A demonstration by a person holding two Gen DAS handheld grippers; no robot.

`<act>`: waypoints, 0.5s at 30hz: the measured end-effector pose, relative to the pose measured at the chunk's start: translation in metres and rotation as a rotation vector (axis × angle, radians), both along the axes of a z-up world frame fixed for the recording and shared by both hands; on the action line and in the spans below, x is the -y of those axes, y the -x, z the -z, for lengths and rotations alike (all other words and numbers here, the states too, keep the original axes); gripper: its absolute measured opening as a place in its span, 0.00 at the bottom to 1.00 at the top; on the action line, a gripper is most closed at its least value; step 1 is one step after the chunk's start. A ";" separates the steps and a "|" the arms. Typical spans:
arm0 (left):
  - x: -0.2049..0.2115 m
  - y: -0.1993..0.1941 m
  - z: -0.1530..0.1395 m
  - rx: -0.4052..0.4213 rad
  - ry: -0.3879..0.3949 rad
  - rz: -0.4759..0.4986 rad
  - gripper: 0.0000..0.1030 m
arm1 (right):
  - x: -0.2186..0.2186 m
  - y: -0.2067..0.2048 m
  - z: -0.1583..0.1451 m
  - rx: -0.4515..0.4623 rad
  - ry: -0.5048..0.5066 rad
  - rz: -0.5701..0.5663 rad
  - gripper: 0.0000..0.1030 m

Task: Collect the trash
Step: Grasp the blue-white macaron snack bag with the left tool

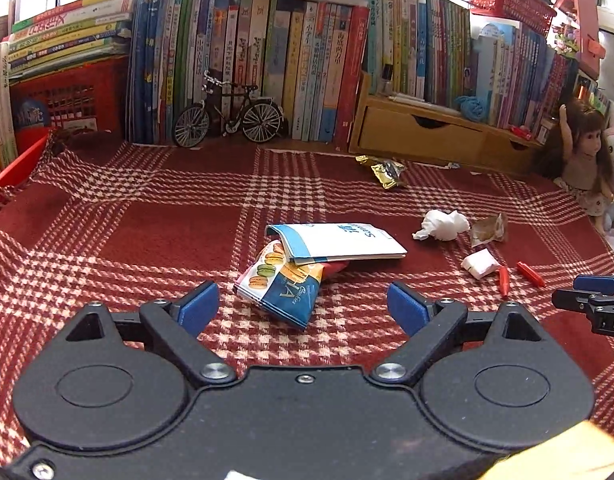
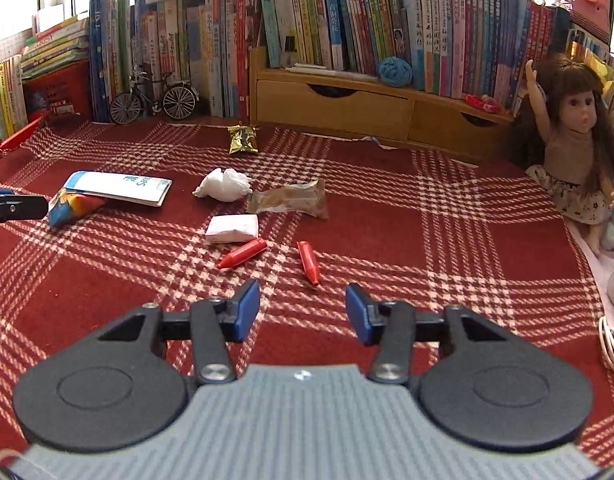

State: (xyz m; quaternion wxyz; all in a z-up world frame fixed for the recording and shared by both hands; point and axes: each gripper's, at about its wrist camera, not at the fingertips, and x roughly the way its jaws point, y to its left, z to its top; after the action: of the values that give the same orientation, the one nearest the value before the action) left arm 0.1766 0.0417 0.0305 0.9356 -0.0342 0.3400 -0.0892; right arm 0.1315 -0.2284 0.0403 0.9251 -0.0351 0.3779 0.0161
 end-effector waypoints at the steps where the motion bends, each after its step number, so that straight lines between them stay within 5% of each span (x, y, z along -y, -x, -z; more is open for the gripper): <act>1: 0.001 -0.005 0.003 -0.003 0.001 -0.005 0.88 | -0.001 -0.006 0.003 -0.007 -0.001 -0.003 0.58; 10: 0.011 -0.040 0.024 -0.042 -0.023 0.004 0.85 | -0.009 -0.042 0.021 -0.036 -0.019 -0.017 0.55; 12: 0.010 -0.045 0.029 -0.077 -0.015 0.001 0.72 | -0.008 -0.048 0.025 -0.048 -0.033 -0.009 0.46; 14: 0.009 -0.044 0.031 -0.082 -0.029 -0.019 0.47 | -0.008 -0.051 0.029 -0.064 -0.051 0.002 0.34; 15: 0.009 -0.041 0.031 -0.074 -0.048 -0.026 0.46 | -0.008 -0.050 0.030 -0.063 -0.058 0.004 0.30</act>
State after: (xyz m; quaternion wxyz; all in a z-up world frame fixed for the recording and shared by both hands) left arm 0.2179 0.0332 -0.0002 0.9239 -0.0194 0.3760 -0.0677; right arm 0.1817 -0.2202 0.0107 0.9134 -0.0072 0.4062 0.0262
